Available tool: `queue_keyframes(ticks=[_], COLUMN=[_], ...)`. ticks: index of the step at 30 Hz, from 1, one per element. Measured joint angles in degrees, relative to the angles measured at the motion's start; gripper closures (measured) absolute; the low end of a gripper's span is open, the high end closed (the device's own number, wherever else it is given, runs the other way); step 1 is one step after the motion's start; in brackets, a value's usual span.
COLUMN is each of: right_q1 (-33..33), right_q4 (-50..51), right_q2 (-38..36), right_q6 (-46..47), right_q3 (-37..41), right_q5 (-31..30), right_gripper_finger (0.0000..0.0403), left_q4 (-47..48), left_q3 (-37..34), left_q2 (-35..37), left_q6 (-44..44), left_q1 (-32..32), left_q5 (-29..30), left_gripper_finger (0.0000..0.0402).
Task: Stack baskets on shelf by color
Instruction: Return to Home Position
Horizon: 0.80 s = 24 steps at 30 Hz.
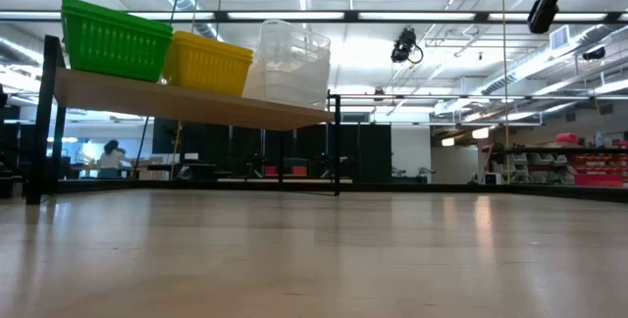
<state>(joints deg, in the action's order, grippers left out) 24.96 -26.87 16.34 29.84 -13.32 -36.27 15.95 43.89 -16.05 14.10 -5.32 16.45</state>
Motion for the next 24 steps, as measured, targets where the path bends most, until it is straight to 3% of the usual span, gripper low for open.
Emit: queue_keyframes(ticks=[7, 16, 20, 24], right_q1=[-9.15, -22.02, -25.14, -26.59], right_q4=[-2.25, -3.62, -5.61, -17.17], right_q2=[0.14, 4.67, 7.35, 9.81], right_q6=[-0.87, 2.02, 0.6, 1.71], right_q3=[0.96, 0.96, 1.67, 7.37], right_q5=[9.92, 24.38, 25.36, 24.96], right_gripper_finger=[0.0402, 0.0402, 0.0401, 0.0401], left_q4=[-13.39, -13.46, -12.15, -14.51], left_q3=[-11.81, -16.37, -17.39, -19.52], left_q2=[7.54, 15.36, 15.82, 15.91], left_q6=[0.27, 0.65, 1.45, 2.25], left_q1=[0.0, 0.0, -0.04, -0.02], left_q5=[-0.21, -0.25, -0.64, -1.69], left_gripper_finger=[0.0401, 0.0401, 0.0401, 0.0401])
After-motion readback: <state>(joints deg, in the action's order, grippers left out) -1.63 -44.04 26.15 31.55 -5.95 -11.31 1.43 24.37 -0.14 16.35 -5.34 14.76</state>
